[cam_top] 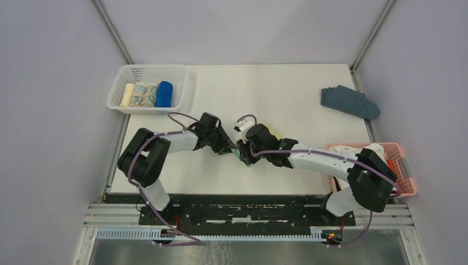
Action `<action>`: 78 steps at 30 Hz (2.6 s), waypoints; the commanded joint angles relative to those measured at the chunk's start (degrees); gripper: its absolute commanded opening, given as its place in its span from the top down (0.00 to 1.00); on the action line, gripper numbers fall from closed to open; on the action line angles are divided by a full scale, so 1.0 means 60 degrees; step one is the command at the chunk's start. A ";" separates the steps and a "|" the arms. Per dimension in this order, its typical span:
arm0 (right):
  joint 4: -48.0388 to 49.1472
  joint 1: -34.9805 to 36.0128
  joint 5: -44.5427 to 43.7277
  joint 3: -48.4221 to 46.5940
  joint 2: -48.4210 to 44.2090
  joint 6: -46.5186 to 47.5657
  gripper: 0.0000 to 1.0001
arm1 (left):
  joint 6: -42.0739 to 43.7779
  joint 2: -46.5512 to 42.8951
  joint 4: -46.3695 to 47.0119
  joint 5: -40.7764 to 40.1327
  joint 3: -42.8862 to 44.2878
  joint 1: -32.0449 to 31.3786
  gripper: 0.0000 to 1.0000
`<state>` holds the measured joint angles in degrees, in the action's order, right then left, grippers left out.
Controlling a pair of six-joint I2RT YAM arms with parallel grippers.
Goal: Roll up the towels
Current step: Roll the towel at the center of the board.
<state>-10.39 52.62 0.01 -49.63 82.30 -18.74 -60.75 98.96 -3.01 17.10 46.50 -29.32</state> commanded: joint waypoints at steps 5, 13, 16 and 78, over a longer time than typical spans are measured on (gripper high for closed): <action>0.0249 0.0324 -0.1214 -0.0630 0.1310 0.0538 0.62 | 0.0904 0.0444 -0.1666 -0.1643 -0.0305 -0.0174 0.61; -0.0423 0.0435 -0.1578 -0.0157 0.1759 0.0387 0.62 | 0.0963 0.0506 -0.1710 -0.1666 -0.0208 -0.0182 0.61; -0.0634 0.0539 -0.1508 0.0060 0.1795 0.0305 0.62 | 0.0958 0.0530 -0.1750 -0.1664 -0.0166 -0.0182 0.61; 0.2432 -0.2426 0.8798 -0.0623 0.5690 -0.1290 0.99 | -0.0206 -0.3355 -0.1195 0.0400 -0.2032 0.1270 0.27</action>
<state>2.24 38.44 52.86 -54.83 113.82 -24.95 -59.40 75.66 -14.13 18.59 33.06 -19.90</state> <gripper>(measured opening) 0.027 0.732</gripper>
